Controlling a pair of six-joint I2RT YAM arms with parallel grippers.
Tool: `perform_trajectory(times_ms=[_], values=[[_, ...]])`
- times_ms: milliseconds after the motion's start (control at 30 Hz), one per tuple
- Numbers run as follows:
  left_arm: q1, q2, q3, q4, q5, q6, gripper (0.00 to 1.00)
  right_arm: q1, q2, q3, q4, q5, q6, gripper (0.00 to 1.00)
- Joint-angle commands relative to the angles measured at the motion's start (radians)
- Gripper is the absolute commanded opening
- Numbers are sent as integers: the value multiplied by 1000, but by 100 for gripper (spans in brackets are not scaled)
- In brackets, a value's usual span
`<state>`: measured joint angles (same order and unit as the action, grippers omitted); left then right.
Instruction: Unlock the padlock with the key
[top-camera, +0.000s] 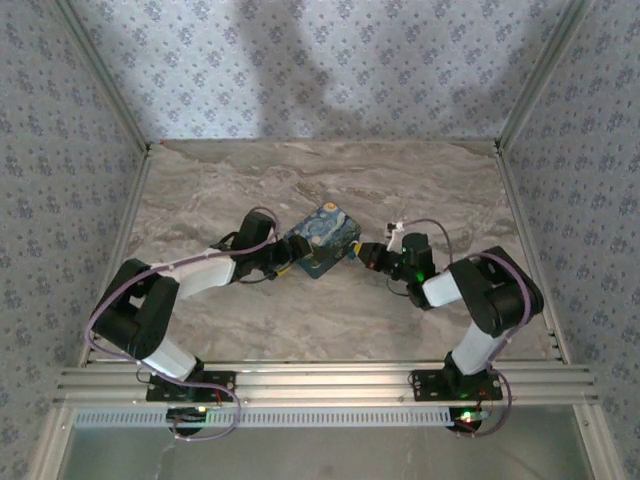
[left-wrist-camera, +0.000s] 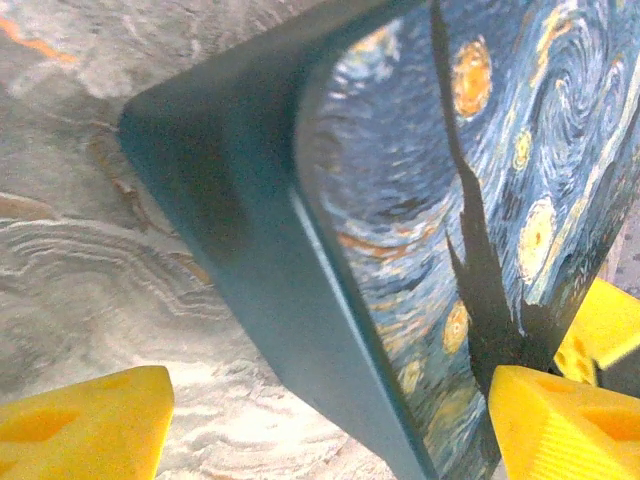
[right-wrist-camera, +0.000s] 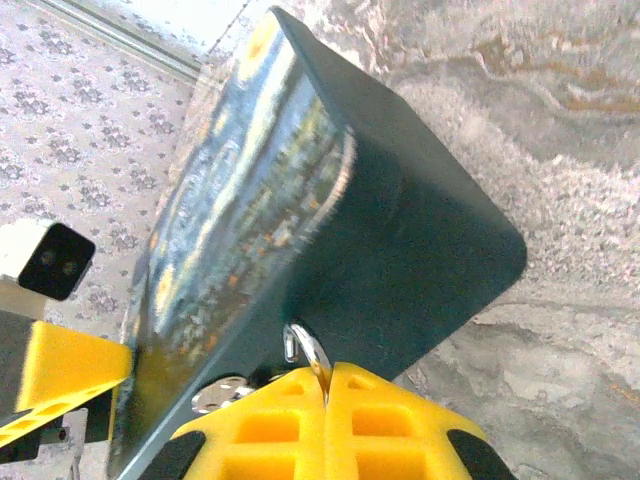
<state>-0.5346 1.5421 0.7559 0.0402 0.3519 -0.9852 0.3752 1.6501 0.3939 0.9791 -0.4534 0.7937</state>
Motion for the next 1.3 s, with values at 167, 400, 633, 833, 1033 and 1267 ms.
perform_trajectory(times_ms=[167,400,633,833,1033,1267], values=[[81,-155,2,-86,-19,88,97,-10,-380,0,-511,58,-231,0],[99,-315,5,-150,-124,261,98,17,-700,99,-1093,110,-325,1],[99,-461,-2,-199,-219,433,98,105,-763,160,-1397,82,-293,1],[100,-508,-10,-229,-249,461,98,226,-703,94,-1397,101,-239,1],[99,-510,-16,-230,-240,450,98,271,-598,63,-1315,103,-230,1],[99,-510,-15,-232,-237,444,98,270,-503,68,-1232,101,-248,1]])
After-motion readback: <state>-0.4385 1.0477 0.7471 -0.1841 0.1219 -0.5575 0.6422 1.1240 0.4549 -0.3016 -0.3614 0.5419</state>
